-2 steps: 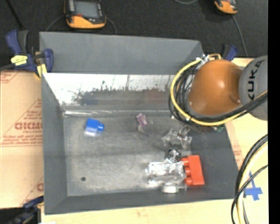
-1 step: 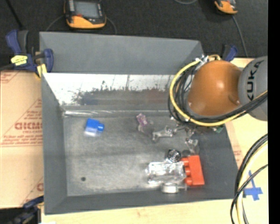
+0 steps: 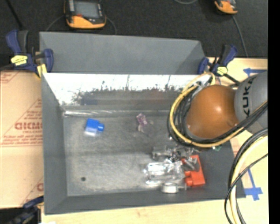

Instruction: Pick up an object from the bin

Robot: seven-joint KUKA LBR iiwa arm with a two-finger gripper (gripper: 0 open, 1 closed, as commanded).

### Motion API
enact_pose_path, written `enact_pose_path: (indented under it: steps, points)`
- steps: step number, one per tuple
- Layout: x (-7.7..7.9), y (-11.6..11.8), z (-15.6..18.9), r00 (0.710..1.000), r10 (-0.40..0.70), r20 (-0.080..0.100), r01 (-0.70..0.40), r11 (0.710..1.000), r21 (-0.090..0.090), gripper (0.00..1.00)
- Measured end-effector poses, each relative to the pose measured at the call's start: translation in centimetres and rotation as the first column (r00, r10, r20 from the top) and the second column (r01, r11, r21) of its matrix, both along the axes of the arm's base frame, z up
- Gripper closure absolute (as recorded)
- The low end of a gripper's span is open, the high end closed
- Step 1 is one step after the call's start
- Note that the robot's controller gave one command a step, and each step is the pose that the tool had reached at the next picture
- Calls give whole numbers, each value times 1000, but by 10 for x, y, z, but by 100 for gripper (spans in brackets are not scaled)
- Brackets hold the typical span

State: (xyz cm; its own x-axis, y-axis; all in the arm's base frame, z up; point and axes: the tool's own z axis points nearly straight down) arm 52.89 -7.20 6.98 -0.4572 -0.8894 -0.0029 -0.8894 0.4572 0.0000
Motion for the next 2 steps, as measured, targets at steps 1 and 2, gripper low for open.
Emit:
enact_pose_path:
  steps: [1, 2]
  points:
    - [2, -1, 1, 1000, 1, 4, -1, 1000, -2, 100]
    - [16, -8, 116, 999, 30, 10, -30, 1000, -5, 100]
